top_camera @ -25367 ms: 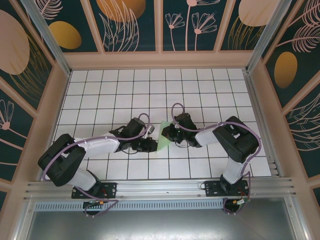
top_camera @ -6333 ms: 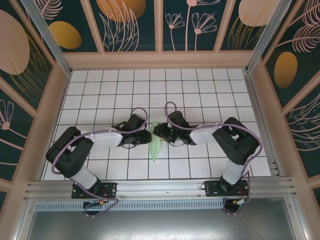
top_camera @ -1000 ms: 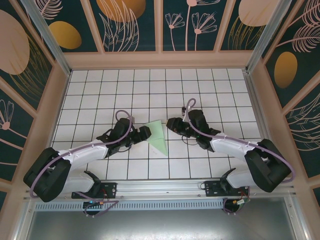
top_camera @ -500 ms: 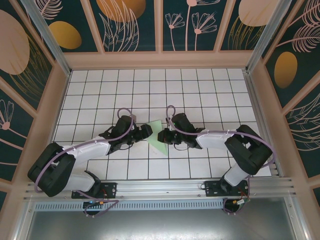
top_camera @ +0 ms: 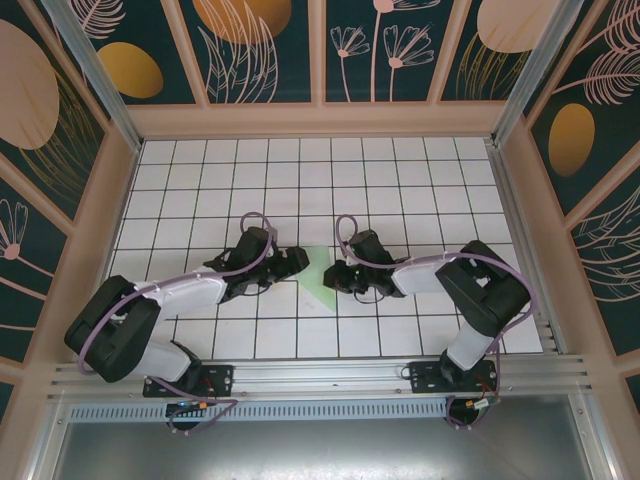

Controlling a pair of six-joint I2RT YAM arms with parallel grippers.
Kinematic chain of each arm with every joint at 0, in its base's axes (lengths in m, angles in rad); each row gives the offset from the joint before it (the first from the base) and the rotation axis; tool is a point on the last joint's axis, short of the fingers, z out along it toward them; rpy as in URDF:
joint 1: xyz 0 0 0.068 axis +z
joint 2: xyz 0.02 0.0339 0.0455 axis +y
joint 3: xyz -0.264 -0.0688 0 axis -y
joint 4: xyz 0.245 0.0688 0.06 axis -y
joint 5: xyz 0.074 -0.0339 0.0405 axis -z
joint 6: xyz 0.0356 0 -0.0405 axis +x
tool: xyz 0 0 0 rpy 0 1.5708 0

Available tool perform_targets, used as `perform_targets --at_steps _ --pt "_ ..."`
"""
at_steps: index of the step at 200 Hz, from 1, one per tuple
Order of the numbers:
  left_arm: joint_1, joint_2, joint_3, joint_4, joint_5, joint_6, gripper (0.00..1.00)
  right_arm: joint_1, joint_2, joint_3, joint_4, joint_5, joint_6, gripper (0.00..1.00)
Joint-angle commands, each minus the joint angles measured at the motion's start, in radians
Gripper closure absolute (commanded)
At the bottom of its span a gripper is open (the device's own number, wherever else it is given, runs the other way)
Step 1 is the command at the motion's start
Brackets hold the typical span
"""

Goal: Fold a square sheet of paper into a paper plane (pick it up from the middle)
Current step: Fold the wing for the fifth time at the center of the table.

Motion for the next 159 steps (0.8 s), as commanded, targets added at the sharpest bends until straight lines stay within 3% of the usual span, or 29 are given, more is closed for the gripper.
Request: perform_targets --at_steps 1,36,82,159 --pt "0.008 0.021 0.030 0.006 0.021 0.008 0.16 -0.015 0.018 -0.028 0.068 -0.025 0.015 0.88" --pt "0.008 0.056 0.046 0.017 0.044 0.001 0.17 -0.039 0.024 -0.098 0.162 -0.063 0.053 0.87" --pt "0.008 0.128 0.059 0.059 0.078 -0.030 0.21 -0.049 0.026 -0.113 0.148 -0.060 0.047 0.87" --pt "0.007 0.182 0.059 0.157 0.158 -0.068 0.40 -0.057 0.052 -0.131 0.175 -0.060 0.050 0.87"
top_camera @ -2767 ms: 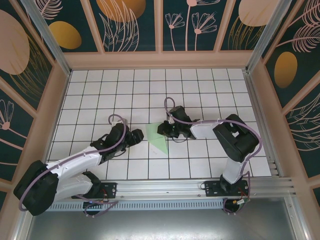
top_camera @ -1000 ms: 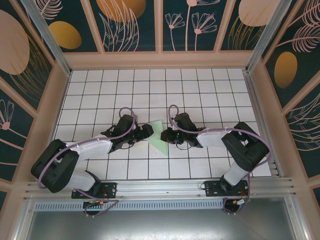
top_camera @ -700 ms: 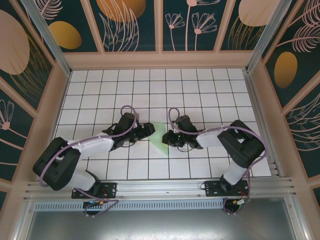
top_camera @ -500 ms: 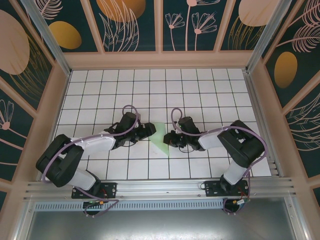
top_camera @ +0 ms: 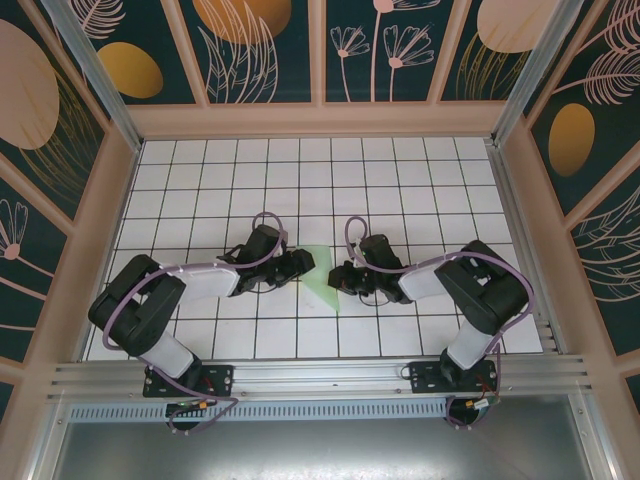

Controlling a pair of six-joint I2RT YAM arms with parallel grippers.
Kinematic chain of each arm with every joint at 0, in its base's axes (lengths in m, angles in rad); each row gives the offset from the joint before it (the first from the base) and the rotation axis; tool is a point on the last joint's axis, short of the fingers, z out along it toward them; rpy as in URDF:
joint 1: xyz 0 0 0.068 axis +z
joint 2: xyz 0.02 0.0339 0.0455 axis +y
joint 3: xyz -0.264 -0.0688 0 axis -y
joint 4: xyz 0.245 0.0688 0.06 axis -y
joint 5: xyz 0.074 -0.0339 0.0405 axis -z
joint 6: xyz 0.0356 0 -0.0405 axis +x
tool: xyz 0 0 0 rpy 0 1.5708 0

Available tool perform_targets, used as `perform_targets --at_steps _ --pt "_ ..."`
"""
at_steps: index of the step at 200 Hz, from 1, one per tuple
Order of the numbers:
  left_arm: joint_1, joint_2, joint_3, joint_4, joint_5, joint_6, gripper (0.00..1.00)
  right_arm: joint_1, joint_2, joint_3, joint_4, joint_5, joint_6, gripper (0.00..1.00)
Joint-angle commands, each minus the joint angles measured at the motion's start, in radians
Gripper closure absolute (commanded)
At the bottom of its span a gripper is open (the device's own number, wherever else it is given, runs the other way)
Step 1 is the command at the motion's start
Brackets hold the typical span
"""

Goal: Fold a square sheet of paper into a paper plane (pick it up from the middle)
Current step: Fold the wing for the fifth time at the center of the table.

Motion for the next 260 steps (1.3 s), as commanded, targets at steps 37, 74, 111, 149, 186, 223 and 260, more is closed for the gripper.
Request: perform_targets --at_steps 37,74,111,149,186,223,260 --pt "0.007 0.041 0.028 0.077 0.052 -0.026 0.41 -0.011 0.058 -0.037 0.006 0.005 0.002 0.86" --pt "0.009 0.057 0.037 0.093 0.057 -0.029 0.44 -0.012 0.073 -0.037 0.015 0.005 0.003 0.86" --pt "0.025 0.077 0.040 0.130 0.091 -0.038 0.54 -0.013 0.081 -0.035 0.013 0.002 -0.004 0.86" --pt "0.041 0.097 0.052 0.152 0.133 -0.039 0.71 -0.016 0.081 -0.027 0.001 -0.001 -0.017 0.85" --pt "0.043 0.089 0.059 0.147 0.128 -0.042 0.88 -0.016 0.015 -0.006 -0.039 0.019 -0.031 0.82" --pt "0.042 0.078 0.065 0.139 0.125 -0.056 0.97 -0.006 -0.151 0.017 -0.153 0.133 -0.081 0.78" --pt "0.043 0.065 0.062 0.140 0.115 -0.074 0.97 0.090 -0.340 0.023 -0.304 0.425 -0.189 0.69"
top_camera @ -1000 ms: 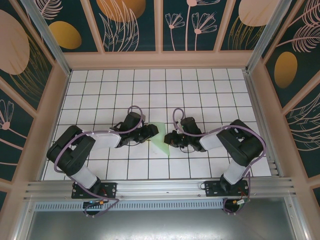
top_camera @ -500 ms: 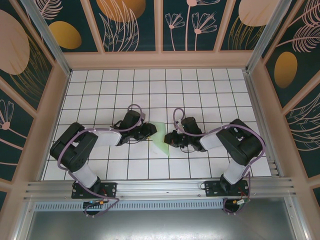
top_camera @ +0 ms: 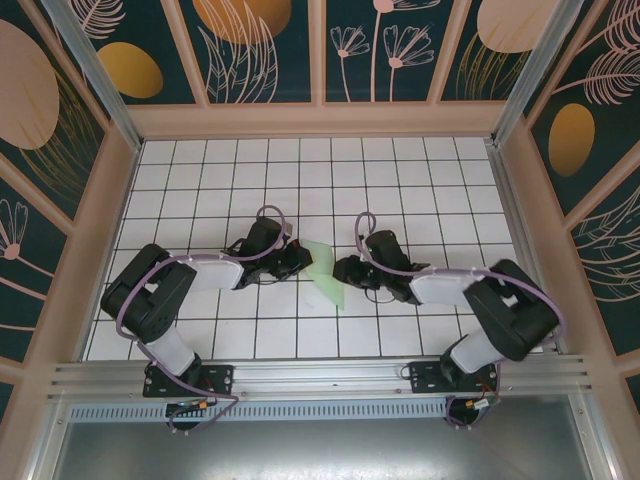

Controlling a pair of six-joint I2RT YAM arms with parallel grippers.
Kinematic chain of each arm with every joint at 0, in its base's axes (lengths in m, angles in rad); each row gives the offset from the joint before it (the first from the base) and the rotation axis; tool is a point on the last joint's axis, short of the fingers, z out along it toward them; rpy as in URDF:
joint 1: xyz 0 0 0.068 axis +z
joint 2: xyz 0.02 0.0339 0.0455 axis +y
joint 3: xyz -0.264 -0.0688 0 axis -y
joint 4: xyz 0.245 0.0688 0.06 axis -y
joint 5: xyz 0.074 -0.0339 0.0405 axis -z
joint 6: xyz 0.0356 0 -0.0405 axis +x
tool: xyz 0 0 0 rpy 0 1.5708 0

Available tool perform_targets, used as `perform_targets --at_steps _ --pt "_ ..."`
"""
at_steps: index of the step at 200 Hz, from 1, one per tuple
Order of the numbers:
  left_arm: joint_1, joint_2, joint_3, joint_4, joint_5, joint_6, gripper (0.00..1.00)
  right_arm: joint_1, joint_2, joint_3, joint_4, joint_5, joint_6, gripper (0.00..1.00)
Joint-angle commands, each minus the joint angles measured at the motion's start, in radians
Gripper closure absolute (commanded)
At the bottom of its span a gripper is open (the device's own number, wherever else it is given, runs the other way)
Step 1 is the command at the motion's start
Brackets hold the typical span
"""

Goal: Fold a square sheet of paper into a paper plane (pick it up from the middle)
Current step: Fold the wing for the fifth time at the center of the table.

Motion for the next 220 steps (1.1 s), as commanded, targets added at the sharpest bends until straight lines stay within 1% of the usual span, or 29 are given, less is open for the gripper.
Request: perform_targets --at_steps 1,7,22,42,56,66,109,145,174,201,220 --pt "0.006 -0.021 0.018 0.021 0.004 -0.021 0.97 0.078 -0.112 0.020 -0.118 0.255 -0.112 0.69" --pt "0.006 -0.021 0.018 0.021 0.006 -0.024 0.97 0.112 -0.134 0.010 -0.112 0.310 -0.135 0.68" --pt "0.007 -0.022 0.019 0.026 0.013 -0.027 0.97 0.209 -0.174 -0.015 -0.086 0.461 -0.208 0.61" --pt "0.006 -0.024 0.024 0.024 0.013 -0.028 0.97 0.312 -0.176 -0.045 -0.029 0.596 -0.305 0.55" --pt "0.007 -0.024 0.024 0.022 0.011 -0.026 0.97 0.394 -0.138 -0.032 -0.023 0.725 -0.381 0.54" --pt "0.006 -0.023 0.024 0.021 0.012 -0.028 0.97 0.441 -0.095 -0.017 -0.030 0.794 -0.422 0.55" --pt "0.007 -0.021 0.029 0.021 0.021 -0.028 0.97 0.551 0.075 0.056 -0.055 1.011 -0.483 0.55" --pt "0.006 -0.019 0.027 0.020 0.022 -0.028 0.97 0.569 0.171 0.094 -0.054 1.022 -0.530 0.56" --pt "0.006 -0.023 0.024 0.014 0.019 -0.025 0.97 0.576 0.207 0.101 -0.048 1.042 -0.542 0.67" --pt "0.006 -0.027 0.024 0.006 0.016 -0.022 0.97 0.577 0.215 0.100 -0.065 1.054 -0.538 0.75" --pt "0.006 -0.029 0.024 0.001 0.011 -0.018 0.97 0.579 0.205 0.091 -0.057 1.053 -0.536 0.77"
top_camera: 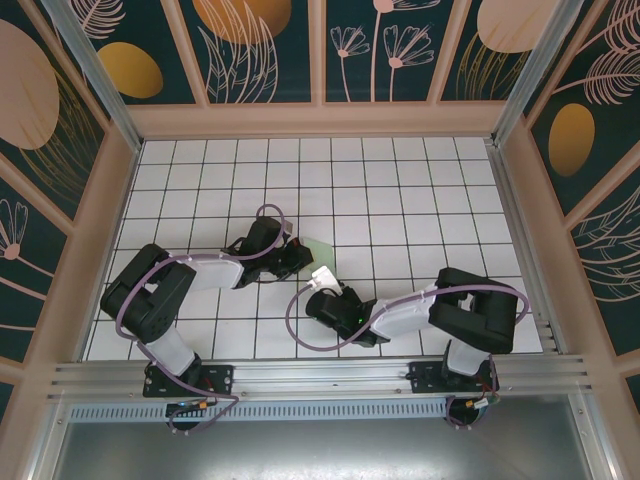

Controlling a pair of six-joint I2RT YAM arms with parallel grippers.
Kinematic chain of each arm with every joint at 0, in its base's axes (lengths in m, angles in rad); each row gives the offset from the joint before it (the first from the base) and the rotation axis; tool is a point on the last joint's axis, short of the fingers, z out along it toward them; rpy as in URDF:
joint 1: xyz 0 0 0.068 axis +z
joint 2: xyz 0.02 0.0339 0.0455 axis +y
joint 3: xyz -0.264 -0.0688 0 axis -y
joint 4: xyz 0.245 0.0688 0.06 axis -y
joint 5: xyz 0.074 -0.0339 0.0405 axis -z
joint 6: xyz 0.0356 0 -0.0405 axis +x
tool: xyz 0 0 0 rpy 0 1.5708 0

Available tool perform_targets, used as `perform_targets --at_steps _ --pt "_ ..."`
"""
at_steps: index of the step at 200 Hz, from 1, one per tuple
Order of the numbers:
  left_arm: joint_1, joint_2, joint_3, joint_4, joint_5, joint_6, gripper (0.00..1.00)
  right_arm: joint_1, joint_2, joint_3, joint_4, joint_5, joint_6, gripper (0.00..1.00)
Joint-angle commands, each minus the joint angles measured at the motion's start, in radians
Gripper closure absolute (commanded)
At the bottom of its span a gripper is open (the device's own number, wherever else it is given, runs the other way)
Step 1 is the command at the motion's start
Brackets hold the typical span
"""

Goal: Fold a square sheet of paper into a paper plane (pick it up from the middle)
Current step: Fold the wing for the fifth time at the center of the table.

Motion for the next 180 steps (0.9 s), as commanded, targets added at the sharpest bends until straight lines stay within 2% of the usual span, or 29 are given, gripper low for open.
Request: perform_targets --at_steps 1,55,69,94,106,118,132,148,180 --pt "0.005 -0.026 0.015 0.001 0.008 0.000 0.97 0.011 -0.002 0.009 -0.002 0.041 -0.006 0.78" --pt "0.005 -0.030 0.015 -0.011 0.003 -0.003 0.92 0.010 -0.002 0.007 0.001 0.034 0.005 0.93" --pt "0.005 -0.037 0.015 -0.026 -0.010 -0.001 0.88 0.010 -0.001 0.004 0.002 0.030 0.015 0.98" --pt "0.005 -0.066 0.010 -0.067 -0.057 0.008 0.80 0.004 -0.013 -0.003 0.024 -0.004 0.019 1.00" --pt "0.006 -0.095 0.005 -0.094 -0.096 0.011 0.66 -0.005 -0.025 -0.014 0.046 -0.041 0.025 1.00" --pt "0.006 -0.133 0.001 -0.128 -0.142 0.024 0.60 -0.019 -0.041 -0.027 0.071 -0.104 0.033 1.00" --pt "0.005 -0.189 0.003 -0.189 -0.218 0.043 0.44 -0.042 -0.065 -0.044 0.097 -0.183 0.053 1.00" --pt "0.005 -0.261 0.000 -0.268 -0.324 0.061 0.32 -0.083 -0.092 -0.067 0.128 -0.300 0.083 1.00" --pt "0.006 -0.415 -0.049 -0.332 -0.481 0.059 0.20 -0.171 -0.141 -0.126 0.226 -0.528 0.140 1.00"
